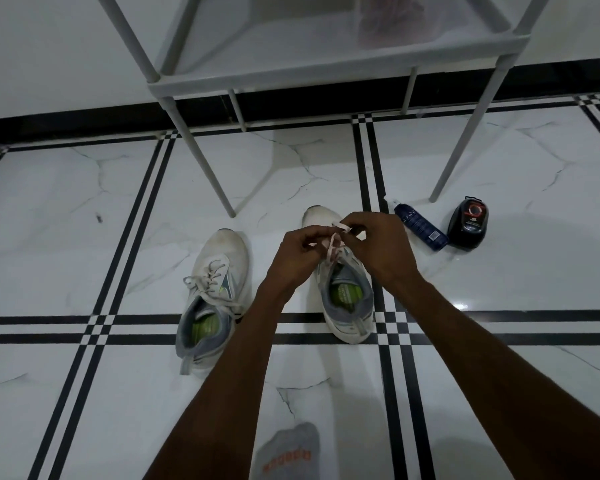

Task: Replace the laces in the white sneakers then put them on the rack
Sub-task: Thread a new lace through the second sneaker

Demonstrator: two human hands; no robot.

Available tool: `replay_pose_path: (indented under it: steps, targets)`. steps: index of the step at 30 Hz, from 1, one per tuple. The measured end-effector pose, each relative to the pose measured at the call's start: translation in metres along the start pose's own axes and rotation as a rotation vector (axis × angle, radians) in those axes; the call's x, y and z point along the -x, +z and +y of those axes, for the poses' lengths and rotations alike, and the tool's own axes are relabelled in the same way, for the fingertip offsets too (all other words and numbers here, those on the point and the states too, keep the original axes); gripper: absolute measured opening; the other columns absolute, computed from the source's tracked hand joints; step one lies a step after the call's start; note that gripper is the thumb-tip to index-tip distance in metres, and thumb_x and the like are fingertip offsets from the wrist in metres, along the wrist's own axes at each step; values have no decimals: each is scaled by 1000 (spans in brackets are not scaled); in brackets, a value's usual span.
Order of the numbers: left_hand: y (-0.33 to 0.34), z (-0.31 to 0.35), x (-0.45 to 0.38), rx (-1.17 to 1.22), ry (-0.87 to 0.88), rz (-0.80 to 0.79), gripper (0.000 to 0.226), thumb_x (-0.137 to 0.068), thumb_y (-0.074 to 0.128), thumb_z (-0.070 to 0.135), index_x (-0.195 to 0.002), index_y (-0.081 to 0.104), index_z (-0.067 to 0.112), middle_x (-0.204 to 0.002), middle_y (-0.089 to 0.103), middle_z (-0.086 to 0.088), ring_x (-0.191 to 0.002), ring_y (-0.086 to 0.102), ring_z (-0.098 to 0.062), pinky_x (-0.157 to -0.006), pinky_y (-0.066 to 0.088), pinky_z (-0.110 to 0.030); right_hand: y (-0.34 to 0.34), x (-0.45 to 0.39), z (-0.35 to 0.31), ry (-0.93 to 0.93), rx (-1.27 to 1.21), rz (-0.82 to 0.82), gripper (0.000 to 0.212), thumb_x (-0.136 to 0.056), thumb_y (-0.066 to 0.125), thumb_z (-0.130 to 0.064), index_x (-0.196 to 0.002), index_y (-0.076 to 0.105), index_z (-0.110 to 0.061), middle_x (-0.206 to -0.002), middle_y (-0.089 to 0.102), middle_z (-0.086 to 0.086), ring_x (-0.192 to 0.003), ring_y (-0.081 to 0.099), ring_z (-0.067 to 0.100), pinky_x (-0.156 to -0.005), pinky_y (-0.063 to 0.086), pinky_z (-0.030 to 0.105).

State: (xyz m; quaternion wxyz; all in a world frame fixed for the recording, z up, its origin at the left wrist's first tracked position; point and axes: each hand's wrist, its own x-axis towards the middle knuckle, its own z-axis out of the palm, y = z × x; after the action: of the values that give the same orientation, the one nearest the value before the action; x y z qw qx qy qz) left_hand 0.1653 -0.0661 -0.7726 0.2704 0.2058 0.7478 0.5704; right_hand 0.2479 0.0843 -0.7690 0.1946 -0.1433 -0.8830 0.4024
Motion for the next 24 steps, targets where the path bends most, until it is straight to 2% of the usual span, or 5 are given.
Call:
replay_pose_path:
  steps: [5,12,17,21,24]
  targets:
    - [1,2,-1,-6,-29,-28,19,-97,65,10,-114,73,13,-111,69,5,-89,67,6,-74,51,-12,8,5,3,231,-437,28,9,-81,81,-12,-88,77,-9,-82,76,3,-77,74,20,-77,61,37]
    - [-13,3,1,-181,-170,28,18,-97,65,37,-90,68,21,-106,68,0,-91,63,-12,-79,44,-27,-1,10,8,421,-723,19,21,-77,84,-8,-94,75,1,-93,77,13,-84,74,21,-71,56,26]
    - [-43,24,0,294,-257,381,22,-95,55,30,-77,62,20,-66,68,4,-79,62,-16,-82,42,-36,3,13,3,464,-730,-45,25,-78,83,-12,-96,74,2,-91,77,14,-77,72,12,-66,53,21]
    - [-66,19,0,-82,-78,682,37,-92,63,38,-63,55,17,-61,56,1,-63,53,-12,-72,43,-32,2,10,-2,459,-740,-50,24,-79,83,-10,-97,73,2,-92,77,15,-78,72,14,-65,53,20]
    - [-71,9,2,-377,-42,853,33,-89,64,49,-87,57,17,-89,62,1,-92,57,-19,-84,42,-38,2,8,-5,472,-738,-68,21,-79,82,-7,-96,73,1,-94,77,15,-79,74,16,-67,55,21]
